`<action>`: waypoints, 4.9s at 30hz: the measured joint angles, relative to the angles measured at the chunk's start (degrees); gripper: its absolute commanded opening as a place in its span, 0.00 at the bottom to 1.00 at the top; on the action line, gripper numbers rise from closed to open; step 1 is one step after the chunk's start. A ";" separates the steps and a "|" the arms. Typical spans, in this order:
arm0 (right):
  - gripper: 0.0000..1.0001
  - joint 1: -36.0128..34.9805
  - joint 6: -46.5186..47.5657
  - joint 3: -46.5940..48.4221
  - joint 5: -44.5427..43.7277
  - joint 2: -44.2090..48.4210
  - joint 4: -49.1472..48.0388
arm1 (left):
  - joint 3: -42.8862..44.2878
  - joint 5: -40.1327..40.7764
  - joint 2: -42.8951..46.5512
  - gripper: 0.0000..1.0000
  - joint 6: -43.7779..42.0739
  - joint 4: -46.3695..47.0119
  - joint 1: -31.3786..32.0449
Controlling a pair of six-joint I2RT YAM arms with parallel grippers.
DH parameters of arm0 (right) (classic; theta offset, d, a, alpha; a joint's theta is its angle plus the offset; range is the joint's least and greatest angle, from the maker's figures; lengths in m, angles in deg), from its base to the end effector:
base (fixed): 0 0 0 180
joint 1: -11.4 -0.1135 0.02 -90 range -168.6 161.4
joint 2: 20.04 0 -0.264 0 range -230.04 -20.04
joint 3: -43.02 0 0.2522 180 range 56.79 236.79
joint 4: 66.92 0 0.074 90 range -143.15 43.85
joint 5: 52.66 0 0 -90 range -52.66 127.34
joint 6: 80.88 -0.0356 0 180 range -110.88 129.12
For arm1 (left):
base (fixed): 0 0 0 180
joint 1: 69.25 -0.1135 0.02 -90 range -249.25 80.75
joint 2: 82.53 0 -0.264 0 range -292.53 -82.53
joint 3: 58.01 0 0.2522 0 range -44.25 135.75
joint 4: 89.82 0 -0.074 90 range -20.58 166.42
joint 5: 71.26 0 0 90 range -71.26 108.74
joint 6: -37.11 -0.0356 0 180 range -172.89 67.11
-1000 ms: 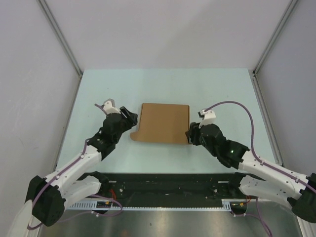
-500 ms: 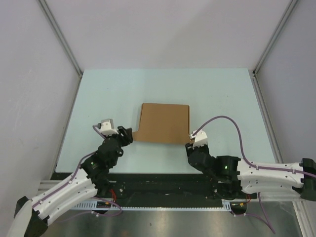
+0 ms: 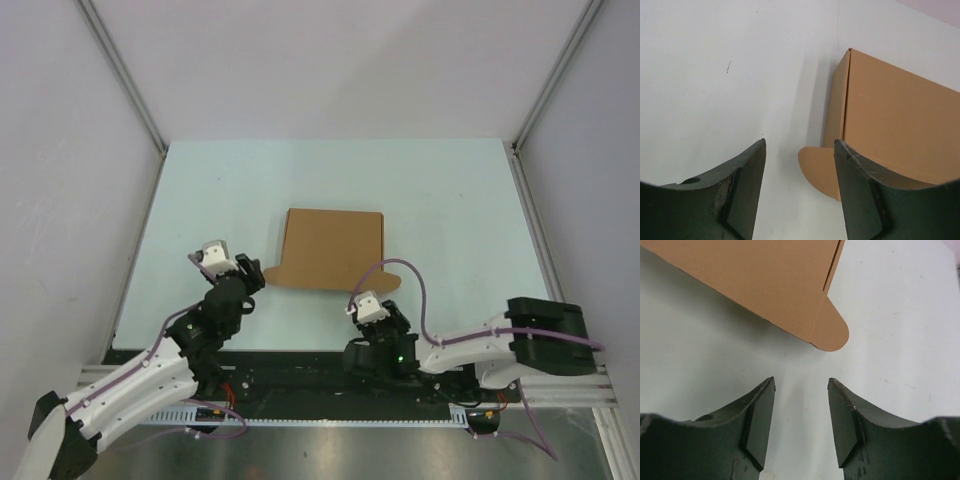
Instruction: Fold the paper box
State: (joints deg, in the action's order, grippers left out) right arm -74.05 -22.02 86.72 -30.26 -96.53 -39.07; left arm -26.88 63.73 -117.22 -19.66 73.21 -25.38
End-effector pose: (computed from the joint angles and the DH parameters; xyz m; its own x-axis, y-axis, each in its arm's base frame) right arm 0.0497 0.2100 0.1573 -0.2370 -0.4943 -0.8363 -0.2586 0.8619 -0.4361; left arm 0.1238 -0.0841 0.2133 -0.2185 -0.3275 -0.9192 -0.1278 0.9435 -0.3058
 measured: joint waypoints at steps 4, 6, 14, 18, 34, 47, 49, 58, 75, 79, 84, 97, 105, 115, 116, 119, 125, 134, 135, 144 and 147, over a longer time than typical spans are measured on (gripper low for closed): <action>0.52 -0.79 -6.80 3.67 -6.34 -10.25 4.63 | 0.00 0.74 2.19 0.62 0.79 -0.85 0.00; 0.52 -0.55 -15.15 7.91 -9.27 -16.50 10.88 | 0.00 1.36 3.02 0.62 1.46 -1.03 0.00; 0.50 0.39 -65.81 27.10 -15.19 -44.63 50.27 | 0.00 2.97 4.17 0.62 3.91 -2.21 0.00; 0.52 -0.04 -74.10 27.80 -15.87 -45.51 55.52 | 0.00 3.48 4.22 0.62 4.31 -2.23 0.00; 0.56 -22.14 -80.32 21.53 -15.82 -19.56 61.86 | 0.00 5.53 6.80 0.63 7.10 -3.82 0.00; 0.81 21.81 -16.96 22.49 21.79 39.39 16.41 | 5.70 1.18 -0.66 0.86 11.32 -7.65 -0.42; 0.90 31.23 -8.81 29.88 29.27 33.05 14.12 | 9.68 -0.15 -1.95 0.94 10.36 -8.48 -0.85; 0.97 37.83 12.41 31.74 42.71 10.36 2.99 | 11.61 -8.09 4.79 0.76 9.20 -7.19 -4.76; 0.82 7.82 45.38 22.29 20.11 -4.02 -7.19 | -1.14 -7.69 8.04 0.76 32.41 -17.33 -5.27; 0.79 6.21 48.72 20.48 20.00 -6.38 -10.73 | -2.38 -7.76 6.82 0.75 36.09 -18.34 -5.29; 0.76 5.27 50.23 18.45 20.59 -8.04 -14.78 | -3.04 -7.69 4.61 0.73 38.51 -17.70 -5.31; 0.74 41.33 21.20 17.18 28.92 9.92 -11.08 | -4.87 -12.00 -18.64 0.63 40.89 0.44 -15.02; 0.72 56.65 3.48 12.13 52.26 2.80 -10.12 | -4.72 -18.05 -30.91 0.53 40.70 16.83 -15.19; 0.71 62.71 -8.09 4.76 72.02 -3.04 -20.46 | 1.73 -26.40 -43.78 0.51 36.41 25.68 -15.32; 0.70 62.84 -8.74 4.35 73.00 -3.15 -21.11 | 2.82 -26.97 -45.16 0.51 35.85 26.05 -15.32; 0.65 63.12 -10.56 3.65 76.06 -3.34 -23.39 | 5.79 -28.96 -48.52 0.51 35.10 26.91 -15.50; 0.56 63.58 -12.37 2.12 77.57 -3.50 -25.64 | 11.17 -30.77 -54.18 0.49 33.53 28.37 -17.51; 0.49 63.67 -16.85 -0.46 77.13 -3.21 -29.51 | 16.02 -35.04 -60.96 0.41 32.26 33.99 -19.91; 0.49 63.67 -17.29 -0.63 77.00 -2.99 -29.59 | 16.09 -35.74 -61.20 0.41 32.26 34.67 -20.06; 0.54 59.82 -22.32 -1.88 73.68 0.79 -25.94 | 20.46 -38.38 -61.31 0.44 30.93 36.57 -20.83; 0.63 58.31 -21.90 -1.88 72.96 3.48 -22.27 | 21.66 -39.56 -61.31 0.46 30.03 36.41 -21.11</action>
State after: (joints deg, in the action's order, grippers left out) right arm -15.74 -43.92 84.84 42.70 -93.06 -61.34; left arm -5.22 24.17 -178.53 10.37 109.63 -46.49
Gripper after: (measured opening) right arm 0.562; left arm 0.444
